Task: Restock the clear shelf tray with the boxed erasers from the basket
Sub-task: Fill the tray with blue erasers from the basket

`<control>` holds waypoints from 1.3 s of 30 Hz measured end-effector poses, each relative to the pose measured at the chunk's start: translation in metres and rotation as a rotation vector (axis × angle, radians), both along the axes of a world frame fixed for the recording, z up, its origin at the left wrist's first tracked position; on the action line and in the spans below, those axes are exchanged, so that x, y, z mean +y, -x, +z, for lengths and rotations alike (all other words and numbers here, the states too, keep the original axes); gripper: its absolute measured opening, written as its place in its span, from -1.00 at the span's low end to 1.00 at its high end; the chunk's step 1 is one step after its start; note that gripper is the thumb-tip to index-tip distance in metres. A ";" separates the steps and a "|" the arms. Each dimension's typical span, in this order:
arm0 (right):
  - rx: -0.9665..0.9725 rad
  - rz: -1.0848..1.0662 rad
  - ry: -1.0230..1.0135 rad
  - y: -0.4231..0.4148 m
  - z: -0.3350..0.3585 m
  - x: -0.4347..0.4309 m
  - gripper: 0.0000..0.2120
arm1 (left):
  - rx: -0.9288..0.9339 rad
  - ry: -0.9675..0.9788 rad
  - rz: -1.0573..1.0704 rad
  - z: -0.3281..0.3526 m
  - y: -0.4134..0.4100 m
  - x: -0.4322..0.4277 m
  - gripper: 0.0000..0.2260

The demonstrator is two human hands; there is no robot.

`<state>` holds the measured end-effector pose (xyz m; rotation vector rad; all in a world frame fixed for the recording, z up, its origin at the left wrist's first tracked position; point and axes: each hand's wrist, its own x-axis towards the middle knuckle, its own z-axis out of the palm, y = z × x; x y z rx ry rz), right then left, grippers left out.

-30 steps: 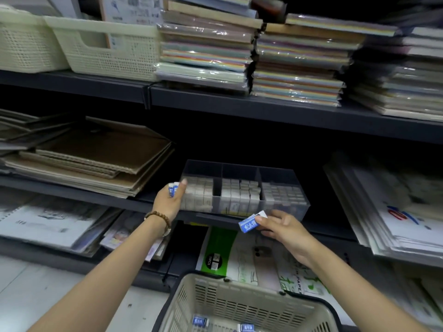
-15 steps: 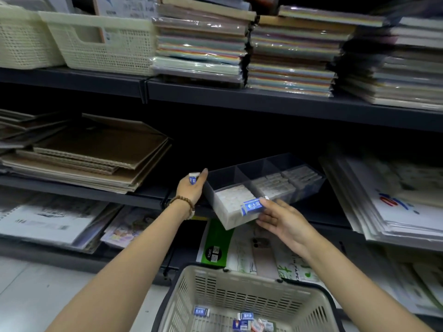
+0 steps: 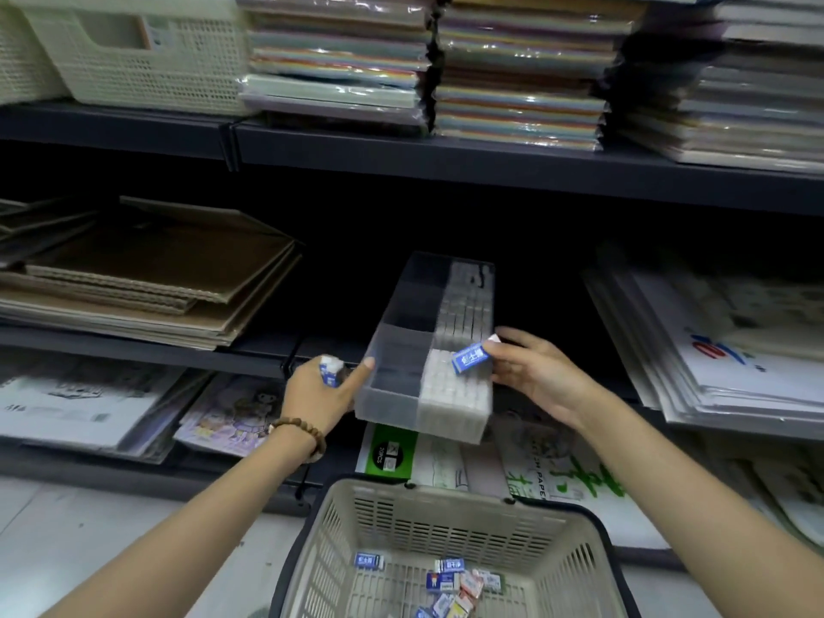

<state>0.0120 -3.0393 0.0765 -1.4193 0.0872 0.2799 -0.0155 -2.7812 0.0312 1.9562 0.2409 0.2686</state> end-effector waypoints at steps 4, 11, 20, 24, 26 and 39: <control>-0.193 -0.180 0.055 0.013 -0.009 -0.018 -0.67 | 0.051 0.087 -0.128 -0.003 0.010 -0.042 -0.62; -0.335 -0.398 0.031 0.046 -0.027 -0.051 -0.72 | 0.041 0.271 -0.413 -0.004 0.005 -0.125 -0.76; -0.303 -0.433 0.058 0.036 -0.037 -0.058 -0.74 | -0.263 -0.301 -0.289 0.008 -0.079 -0.103 -0.70; -0.279 -0.384 0.100 0.023 -0.036 -0.064 -0.74 | -0.283 -0.447 -0.448 0.005 -0.091 -0.103 -0.73; -0.271 -0.358 0.123 0.015 -0.033 -0.068 -0.73 | -0.307 -0.488 -0.427 0.007 -0.093 -0.103 -0.67; -0.412 -0.216 0.357 -0.022 -0.011 -0.082 -0.70 | -0.399 -0.096 -0.318 0.023 -0.028 -0.105 -0.76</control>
